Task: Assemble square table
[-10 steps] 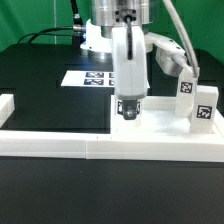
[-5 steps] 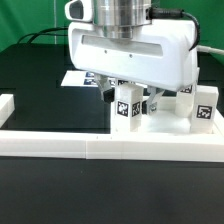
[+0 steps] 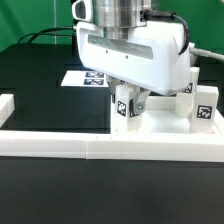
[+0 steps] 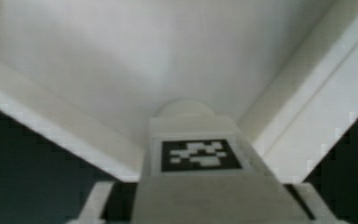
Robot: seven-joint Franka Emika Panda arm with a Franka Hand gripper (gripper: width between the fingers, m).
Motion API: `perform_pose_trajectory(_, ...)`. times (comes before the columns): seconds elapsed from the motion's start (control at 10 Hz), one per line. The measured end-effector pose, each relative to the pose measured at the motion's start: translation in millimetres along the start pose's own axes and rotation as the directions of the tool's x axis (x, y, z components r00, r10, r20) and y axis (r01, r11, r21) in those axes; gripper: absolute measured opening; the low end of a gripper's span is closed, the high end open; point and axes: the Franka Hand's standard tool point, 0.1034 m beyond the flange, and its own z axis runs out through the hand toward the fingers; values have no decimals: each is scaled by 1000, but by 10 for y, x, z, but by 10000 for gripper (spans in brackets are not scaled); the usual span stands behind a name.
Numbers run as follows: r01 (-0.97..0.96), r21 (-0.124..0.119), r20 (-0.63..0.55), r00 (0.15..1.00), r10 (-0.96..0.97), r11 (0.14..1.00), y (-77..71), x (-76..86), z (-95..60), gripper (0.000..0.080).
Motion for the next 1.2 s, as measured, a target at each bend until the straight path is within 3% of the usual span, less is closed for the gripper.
perform_pose_trajectory(0.3,-300,-2,-5,954,300,954,-12,9,3,287)
perform_pose_trajectory(0.6,-627,-20,8,779,627,779,-13,17,-4,287)
perform_pose_trajectory(1.0,-824,-27,1,566,824,566,-21,4,-10,292)
perform_pose_trajectory(1.2,-858,-26,-11,513,858,512,0,7,-12,298)
